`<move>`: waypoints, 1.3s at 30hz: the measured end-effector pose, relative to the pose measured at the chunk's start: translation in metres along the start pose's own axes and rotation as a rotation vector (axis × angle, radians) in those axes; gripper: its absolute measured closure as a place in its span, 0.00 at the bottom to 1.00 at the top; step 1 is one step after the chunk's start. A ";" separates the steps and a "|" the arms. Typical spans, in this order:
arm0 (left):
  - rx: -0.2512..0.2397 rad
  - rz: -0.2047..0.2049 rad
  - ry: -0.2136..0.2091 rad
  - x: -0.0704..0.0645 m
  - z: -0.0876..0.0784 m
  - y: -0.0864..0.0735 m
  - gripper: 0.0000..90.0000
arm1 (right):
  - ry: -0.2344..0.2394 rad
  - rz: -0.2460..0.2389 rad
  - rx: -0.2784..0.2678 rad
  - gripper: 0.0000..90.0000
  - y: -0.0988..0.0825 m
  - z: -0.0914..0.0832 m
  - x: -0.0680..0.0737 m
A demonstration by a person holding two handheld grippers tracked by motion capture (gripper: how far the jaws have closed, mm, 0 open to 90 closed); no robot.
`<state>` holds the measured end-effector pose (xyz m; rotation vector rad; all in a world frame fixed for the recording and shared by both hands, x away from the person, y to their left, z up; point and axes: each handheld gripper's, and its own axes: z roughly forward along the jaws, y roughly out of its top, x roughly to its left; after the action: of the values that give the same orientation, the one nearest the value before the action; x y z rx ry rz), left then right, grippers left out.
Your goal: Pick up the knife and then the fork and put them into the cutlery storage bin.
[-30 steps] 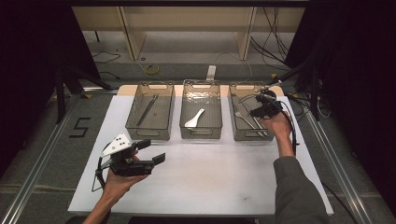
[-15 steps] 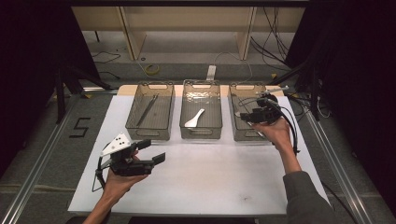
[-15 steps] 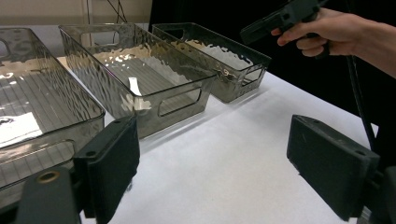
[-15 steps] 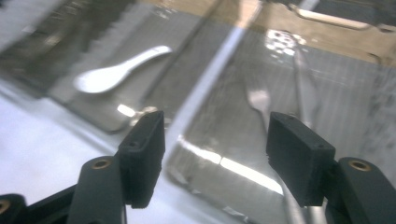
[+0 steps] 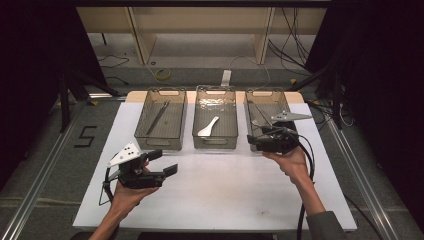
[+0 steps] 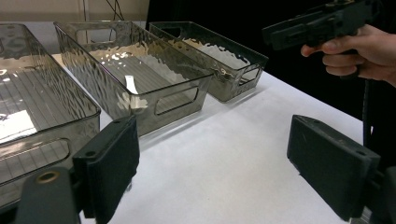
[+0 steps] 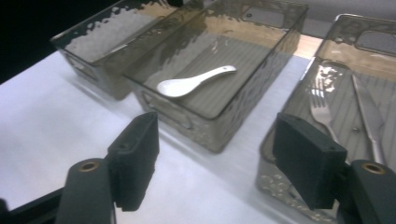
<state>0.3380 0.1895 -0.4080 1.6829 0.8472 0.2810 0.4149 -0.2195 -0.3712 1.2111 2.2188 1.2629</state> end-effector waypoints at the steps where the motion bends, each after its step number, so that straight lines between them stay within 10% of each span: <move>1: 0.000 -0.001 0.000 0.000 0.000 0.000 0.18 | 0.004 -0.001 -0.010 0.35 -0.002 -0.002 0.002; 39: 0.011 0.006 -0.025 -0.002 0.001 0.000 0.18 | 0.079 -0.013 -0.180 0.27 -0.080 -0.036 0.035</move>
<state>0.3368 0.1876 -0.4076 1.6963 0.8268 0.2596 0.3302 -0.2316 -0.4114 1.0948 2.1089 1.4928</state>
